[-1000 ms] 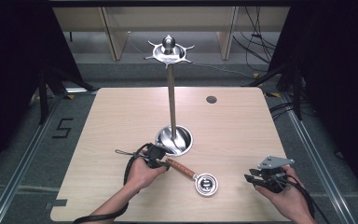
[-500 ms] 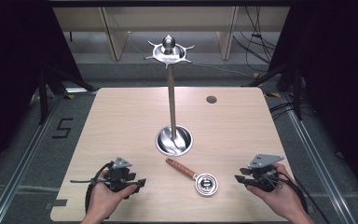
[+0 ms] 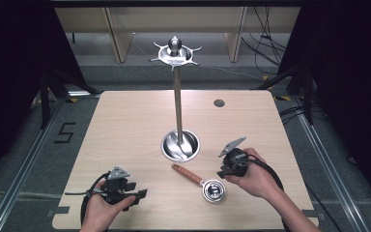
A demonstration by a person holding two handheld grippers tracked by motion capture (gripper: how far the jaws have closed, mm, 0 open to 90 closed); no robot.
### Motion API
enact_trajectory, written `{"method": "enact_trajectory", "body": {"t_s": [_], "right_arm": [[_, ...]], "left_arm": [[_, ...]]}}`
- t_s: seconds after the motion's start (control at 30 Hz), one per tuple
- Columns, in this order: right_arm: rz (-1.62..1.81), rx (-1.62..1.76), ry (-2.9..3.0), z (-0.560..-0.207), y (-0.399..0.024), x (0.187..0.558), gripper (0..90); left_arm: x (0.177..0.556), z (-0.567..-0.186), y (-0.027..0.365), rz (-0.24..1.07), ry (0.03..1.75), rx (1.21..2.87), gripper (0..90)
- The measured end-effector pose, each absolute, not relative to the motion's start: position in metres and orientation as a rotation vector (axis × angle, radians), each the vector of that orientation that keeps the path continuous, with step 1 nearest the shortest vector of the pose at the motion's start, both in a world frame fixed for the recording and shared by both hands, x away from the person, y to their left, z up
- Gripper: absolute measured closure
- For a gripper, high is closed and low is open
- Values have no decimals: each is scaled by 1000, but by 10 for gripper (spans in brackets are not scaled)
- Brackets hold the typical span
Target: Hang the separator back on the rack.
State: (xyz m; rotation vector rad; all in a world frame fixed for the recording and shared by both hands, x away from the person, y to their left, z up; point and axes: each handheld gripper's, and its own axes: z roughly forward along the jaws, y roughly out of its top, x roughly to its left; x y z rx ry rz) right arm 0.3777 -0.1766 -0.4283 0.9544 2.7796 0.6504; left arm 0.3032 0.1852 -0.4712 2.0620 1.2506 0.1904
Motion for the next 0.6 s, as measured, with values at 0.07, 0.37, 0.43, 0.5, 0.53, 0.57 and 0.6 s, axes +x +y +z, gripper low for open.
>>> {"method": "enact_trajectory", "body": {"t_s": [0.07, 0.37, 0.43, 0.5, 0.53, 0.57, 0.6], "right_arm": [[595, 909, 2803, -426, -165, 385, 722], [454, 867, 2903, -421, -111, 408, 707], [414, 856, 2928, -424, -100, 410, 704], [364, 809, 2940, -428, -92, 413, 703], [352, 802, 2953, -430, -88, 414, 702], [352, 775, 2961, -433, -86, 415, 702], [339, 736, 2968, -435, -83, 417, 702]], "left_arm": [[303, -473, 186, 194, 1255, 2064, 460], [306, -473, 184, 181, 1239, 2062, 469], [306, -473, 185, 183, 1246, 2071, 468], [305, -473, 186, 170, 1241, 2062, 468], [305, -473, 186, 170, 1241, 2061, 469], [305, -473, 186, 172, 1243, 2058, 468], [305, -473, 186, 172, 1242, 2060, 468]]}}
